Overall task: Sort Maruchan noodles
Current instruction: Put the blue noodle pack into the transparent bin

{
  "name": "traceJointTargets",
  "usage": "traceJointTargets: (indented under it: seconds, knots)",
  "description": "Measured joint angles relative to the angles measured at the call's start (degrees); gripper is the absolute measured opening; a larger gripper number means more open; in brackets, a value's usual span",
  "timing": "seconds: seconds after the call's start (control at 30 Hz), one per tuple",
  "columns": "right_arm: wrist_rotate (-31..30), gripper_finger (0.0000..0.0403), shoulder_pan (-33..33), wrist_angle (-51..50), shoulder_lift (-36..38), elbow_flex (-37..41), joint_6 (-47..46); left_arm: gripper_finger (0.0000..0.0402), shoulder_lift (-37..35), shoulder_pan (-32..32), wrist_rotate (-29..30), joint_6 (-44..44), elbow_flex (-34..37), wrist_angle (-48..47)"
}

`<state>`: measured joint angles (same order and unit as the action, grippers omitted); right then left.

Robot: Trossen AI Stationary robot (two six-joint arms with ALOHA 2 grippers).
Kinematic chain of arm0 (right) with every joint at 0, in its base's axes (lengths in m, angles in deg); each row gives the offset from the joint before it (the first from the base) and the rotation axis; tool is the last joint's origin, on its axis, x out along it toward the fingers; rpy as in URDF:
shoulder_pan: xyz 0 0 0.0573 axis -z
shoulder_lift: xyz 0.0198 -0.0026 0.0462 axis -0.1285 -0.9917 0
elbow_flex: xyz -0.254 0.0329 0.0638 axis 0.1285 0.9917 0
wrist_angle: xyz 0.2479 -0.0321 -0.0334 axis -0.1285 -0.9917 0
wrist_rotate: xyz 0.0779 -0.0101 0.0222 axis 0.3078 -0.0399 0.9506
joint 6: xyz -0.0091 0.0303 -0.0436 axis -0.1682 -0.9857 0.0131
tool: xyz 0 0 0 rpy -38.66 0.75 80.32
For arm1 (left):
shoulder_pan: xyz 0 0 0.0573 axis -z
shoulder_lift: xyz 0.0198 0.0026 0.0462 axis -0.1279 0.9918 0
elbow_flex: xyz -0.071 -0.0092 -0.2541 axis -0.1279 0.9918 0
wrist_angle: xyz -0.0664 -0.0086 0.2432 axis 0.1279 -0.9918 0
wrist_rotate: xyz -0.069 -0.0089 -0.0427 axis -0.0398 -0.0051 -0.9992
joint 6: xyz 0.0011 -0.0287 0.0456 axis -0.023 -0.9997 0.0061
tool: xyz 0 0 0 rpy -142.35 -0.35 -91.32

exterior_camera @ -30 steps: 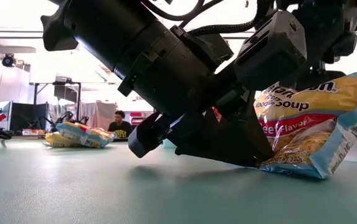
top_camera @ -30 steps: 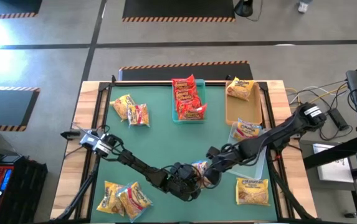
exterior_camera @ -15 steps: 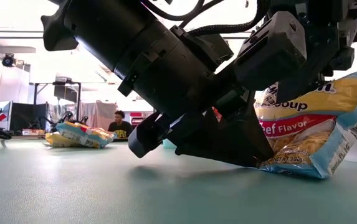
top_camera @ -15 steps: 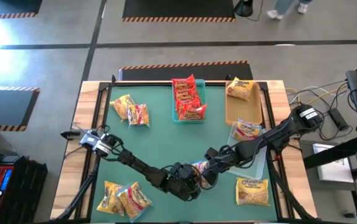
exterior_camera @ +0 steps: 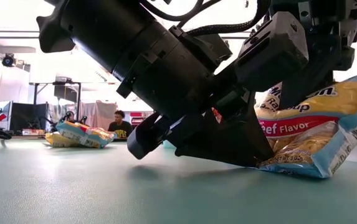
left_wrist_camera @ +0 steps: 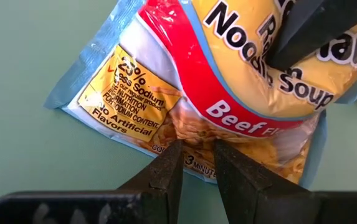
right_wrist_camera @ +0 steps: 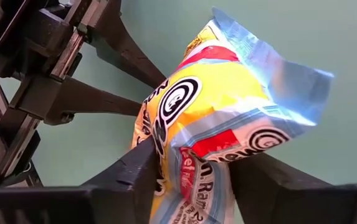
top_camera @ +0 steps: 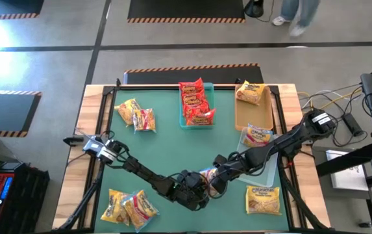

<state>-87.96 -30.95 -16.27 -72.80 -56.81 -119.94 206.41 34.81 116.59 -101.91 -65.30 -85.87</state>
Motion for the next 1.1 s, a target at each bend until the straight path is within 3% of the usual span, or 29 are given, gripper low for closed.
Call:
traceJointTargets:
  seconds: [0.4,0.67,1.1]
  knots:
    - [0.4,0.0112,0.0,0.0,0.0,0.0,1.5,0.0075,-3.9,0.2,1.3,1.5,0.2,-4.5]
    - [1.0,0.0084,0.0,-0.2,0.6,0.1,2.4,0.0075,-4.5,1.5,3.6,-3.2,0.1,-7.4]
    - [1.0,0.0036,0.0,-0.1,1.5,0.1,2.8,0.0075,-6.3,1.9,5.9,-3.5,-0.1,-12.9]
